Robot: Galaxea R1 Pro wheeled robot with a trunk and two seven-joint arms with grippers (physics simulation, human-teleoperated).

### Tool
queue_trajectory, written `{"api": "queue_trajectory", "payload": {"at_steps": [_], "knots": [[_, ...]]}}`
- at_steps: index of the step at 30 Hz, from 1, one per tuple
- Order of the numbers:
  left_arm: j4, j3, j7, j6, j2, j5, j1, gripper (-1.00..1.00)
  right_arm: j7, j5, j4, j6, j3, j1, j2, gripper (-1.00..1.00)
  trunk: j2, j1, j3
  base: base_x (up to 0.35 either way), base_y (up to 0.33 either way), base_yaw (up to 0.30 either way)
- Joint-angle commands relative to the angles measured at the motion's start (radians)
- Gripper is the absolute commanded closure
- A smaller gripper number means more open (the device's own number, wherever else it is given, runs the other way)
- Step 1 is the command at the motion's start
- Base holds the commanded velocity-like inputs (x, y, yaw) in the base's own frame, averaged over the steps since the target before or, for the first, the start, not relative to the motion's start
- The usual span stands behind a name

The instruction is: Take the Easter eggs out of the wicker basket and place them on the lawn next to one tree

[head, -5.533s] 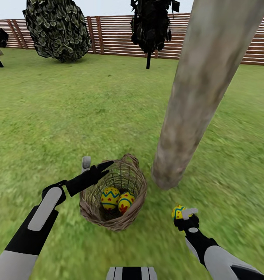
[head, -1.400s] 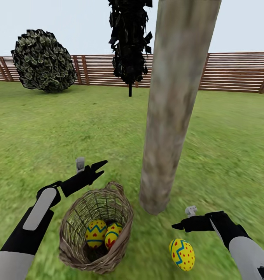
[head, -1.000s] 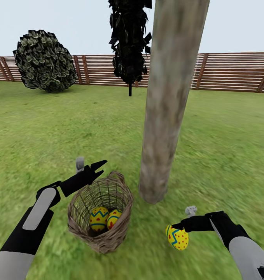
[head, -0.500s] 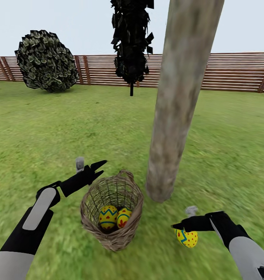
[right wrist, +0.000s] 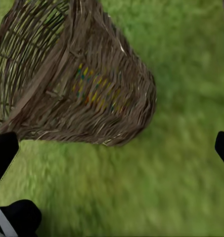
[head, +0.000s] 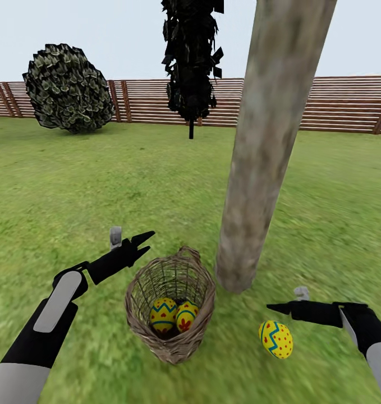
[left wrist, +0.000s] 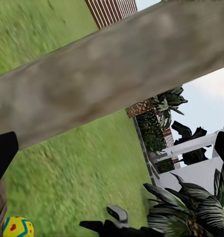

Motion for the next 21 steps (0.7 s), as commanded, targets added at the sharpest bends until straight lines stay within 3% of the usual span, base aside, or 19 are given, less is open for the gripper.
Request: {"api": "queue_trajectory", "payload": {"at_steps": [1,11,14,17,21], "knots": [[0.001,0.0,-0.003,0.002,0.001,-0.001,-0.001,-1.0,0.01,0.008,-0.001,0.01,-0.009,-0.001,0.0,-1.0,0.007,-0.004,0.002,0.0,0.0,0.0],[0.102,0.005,0.003,0.004,-0.003,-0.003,-0.001,-1.0,0.015,0.013,-0.011,0.075,-0.007,-0.001,0.005,-1.0,0.077,-0.042,0.034,0.0,0.0,0.0],[0.116,0.005,0.005,0.003,-0.005,-0.004,-0.001,-1.0,0.004,0.024,-0.073,0.107,-0.001,-0.001,0.007,-1.0,0.098,-0.054,0.043,0.0,0.0,0.0],[0.121,0.004,0.008,-0.003,-0.008,-0.008,-0.001,-1.0,-0.053,0.079,-0.155,0.184,0.026,-0.001,0.059,-1.0,0.119,-0.065,0.052,0.0,0.0,0.0],[0.123,0.003,0.01,-0.006,-0.011,-0.011,-0.003,-1.0,-0.13,0.11,-0.312,0.284,0.044,-0.001,0.139,-1.0,0.147,-0.081,0.065,0.0,0.0,0.0]]}}
